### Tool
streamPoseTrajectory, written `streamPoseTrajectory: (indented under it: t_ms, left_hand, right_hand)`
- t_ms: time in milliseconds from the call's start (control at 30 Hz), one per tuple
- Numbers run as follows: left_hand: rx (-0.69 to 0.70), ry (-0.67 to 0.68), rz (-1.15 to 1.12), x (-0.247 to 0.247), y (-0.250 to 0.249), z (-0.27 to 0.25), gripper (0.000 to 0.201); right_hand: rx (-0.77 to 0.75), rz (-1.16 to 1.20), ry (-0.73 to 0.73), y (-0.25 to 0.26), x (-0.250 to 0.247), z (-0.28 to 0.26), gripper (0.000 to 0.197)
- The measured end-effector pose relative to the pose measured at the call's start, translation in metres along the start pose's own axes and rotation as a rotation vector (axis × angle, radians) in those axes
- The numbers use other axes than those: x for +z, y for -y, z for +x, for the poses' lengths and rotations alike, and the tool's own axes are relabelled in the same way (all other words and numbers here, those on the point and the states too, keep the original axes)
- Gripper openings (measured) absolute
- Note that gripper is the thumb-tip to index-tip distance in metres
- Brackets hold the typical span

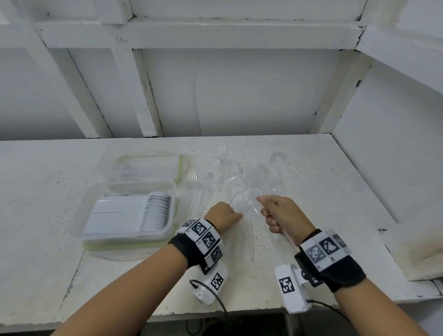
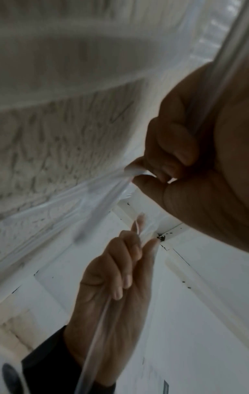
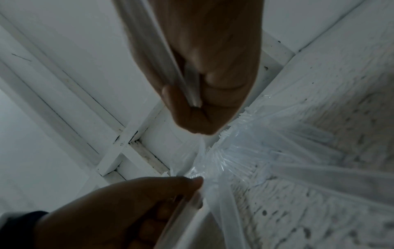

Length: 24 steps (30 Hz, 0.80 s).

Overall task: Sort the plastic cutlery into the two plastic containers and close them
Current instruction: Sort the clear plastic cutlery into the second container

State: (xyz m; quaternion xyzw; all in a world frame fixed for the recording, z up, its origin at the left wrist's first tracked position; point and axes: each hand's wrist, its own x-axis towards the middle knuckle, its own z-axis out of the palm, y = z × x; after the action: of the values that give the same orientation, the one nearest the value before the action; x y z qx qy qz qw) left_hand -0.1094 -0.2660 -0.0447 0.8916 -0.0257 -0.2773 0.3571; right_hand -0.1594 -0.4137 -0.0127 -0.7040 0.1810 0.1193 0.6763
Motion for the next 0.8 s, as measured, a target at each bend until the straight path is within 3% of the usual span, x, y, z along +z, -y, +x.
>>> streamPoseTrajectory:
  t_ms: [67,233,367,467,567,667,800]
  left_hand:
    - [0.032,-0.034,-0.045,-0.007,0.003,-0.005,0.032]
    - [0.083,-0.088,-0.296,-0.025,0.011,-0.019,0.032]
    - [0.088,-0.152,-0.388,-0.036,0.019,-0.031,0.029]
    - [0.084,-0.180,-0.390,-0.040,0.026,-0.036,0.030]
    - [0.062,-0.189,-0.432,-0.042,0.033,-0.039,0.031]
    - [0.044,-0.160,-0.513,-0.043,0.037,-0.042,0.029]
    - [0.033,-0.131,-0.602,-0.044,0.037,-0.047,0.027]
  right_hand:
    - [-0.004,-0.014,0.021,-0.002,0.001,-0.002,0.012]
    - [-0.032,-0.199,0.037,-0.006,0.007,0.001,0.021]
    - [-0.052,-0.636,-0.044,-0.005,0.026,0.012,0.038]
    - [-0.074,-0.977,-0.032,-0.004,0.043,0.026,0.033]
    - [-0.038,-1.183,-0.023,-0.004,0.053,0.036,0.040]
    - [-0.035,-1.232,-0.004,-0.006,0.058,0.040,0.037]
    - [0.008,-1.062,0.024,-0.007,0.055,0.045,0.035]
